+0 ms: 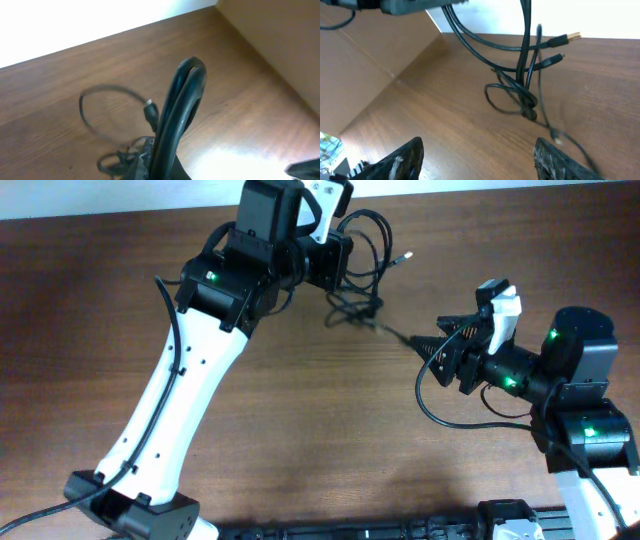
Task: Untangle cables
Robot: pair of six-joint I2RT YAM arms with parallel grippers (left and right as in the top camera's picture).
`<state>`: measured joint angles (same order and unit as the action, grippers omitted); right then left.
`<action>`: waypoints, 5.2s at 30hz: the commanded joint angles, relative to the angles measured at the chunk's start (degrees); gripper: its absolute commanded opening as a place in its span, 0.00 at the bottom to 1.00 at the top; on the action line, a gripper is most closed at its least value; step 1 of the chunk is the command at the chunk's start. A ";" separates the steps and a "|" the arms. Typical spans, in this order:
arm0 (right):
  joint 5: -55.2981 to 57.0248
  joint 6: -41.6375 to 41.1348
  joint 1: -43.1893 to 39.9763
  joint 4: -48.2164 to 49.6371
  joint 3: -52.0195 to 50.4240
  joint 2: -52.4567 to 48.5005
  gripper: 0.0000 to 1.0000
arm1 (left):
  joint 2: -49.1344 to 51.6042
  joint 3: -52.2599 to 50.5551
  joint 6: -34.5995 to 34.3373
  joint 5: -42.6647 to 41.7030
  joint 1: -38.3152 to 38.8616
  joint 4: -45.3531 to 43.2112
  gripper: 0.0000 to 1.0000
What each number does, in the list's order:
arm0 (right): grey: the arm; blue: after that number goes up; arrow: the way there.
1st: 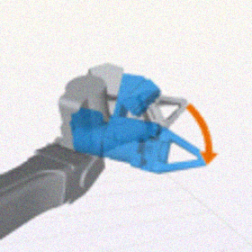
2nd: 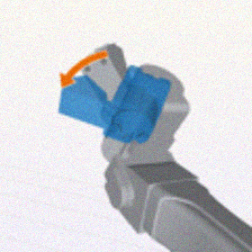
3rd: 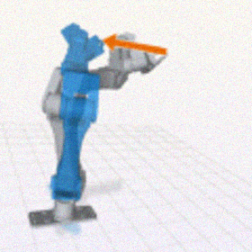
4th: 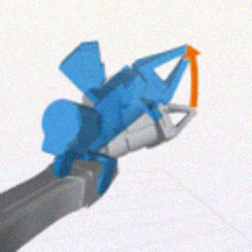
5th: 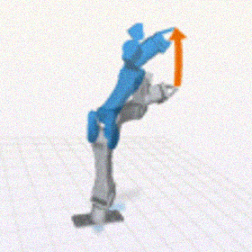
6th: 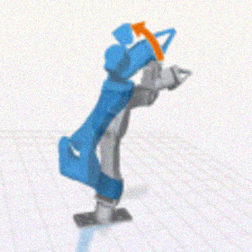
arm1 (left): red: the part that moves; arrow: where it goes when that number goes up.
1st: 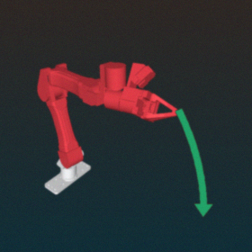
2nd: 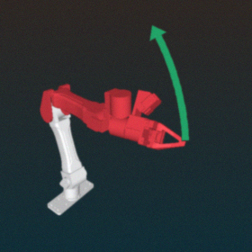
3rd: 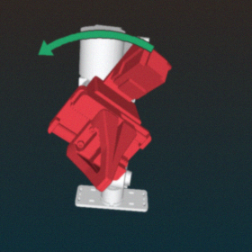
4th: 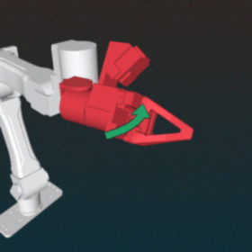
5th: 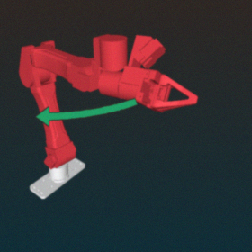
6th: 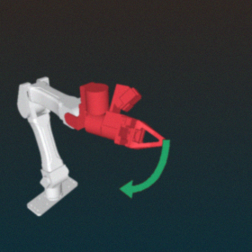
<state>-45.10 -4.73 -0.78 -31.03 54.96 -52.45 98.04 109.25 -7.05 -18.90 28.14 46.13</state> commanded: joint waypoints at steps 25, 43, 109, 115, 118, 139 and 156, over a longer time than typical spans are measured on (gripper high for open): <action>0.79 22.51 0.00 -0.26 0.46 -7.78 0.84 | -2.40 0.37 1.11 -29.27 -0.09 -9.70 0.00; -2.62 22.49 0.00 -0.39 0.46 -10.19 0.04 | -2.43 0.37 1.14 -19.54 -0.09 -10.25 0.00; -13.14 6.64 0.00 4.02 0.46 -10.19 0.59 | -2.38 0.35 56.24 -23.08 1.81 20.35 0.00; -4.55 2.27 0.00 2.69 0.46 -10.19 0.66 | -2.38 0.35 59.58 -17.94 1.81 20.24 0.00; -4.50 2.27 0.00 2.67 0.46 -10.19 0.68 | -2.38 0.35 60.72 -12.92 1.81 18.40 0.00; -3.30 -5.46 -9.62 2.75 0.46 -10.19 0.71 | -2.38 0.35 73.11 -54.01 -6.38 18.64 0.00; -22.43 -12.28 -9.75 16.35 0.46 -10.19 0.79 | -2.38 0.35 73.13 -64.50 -3.89 17.31 0.00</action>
<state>-63.13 -16.25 -10.41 -16.25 54.96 -62.74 97.27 109.30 64.99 -80.23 22.90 63.68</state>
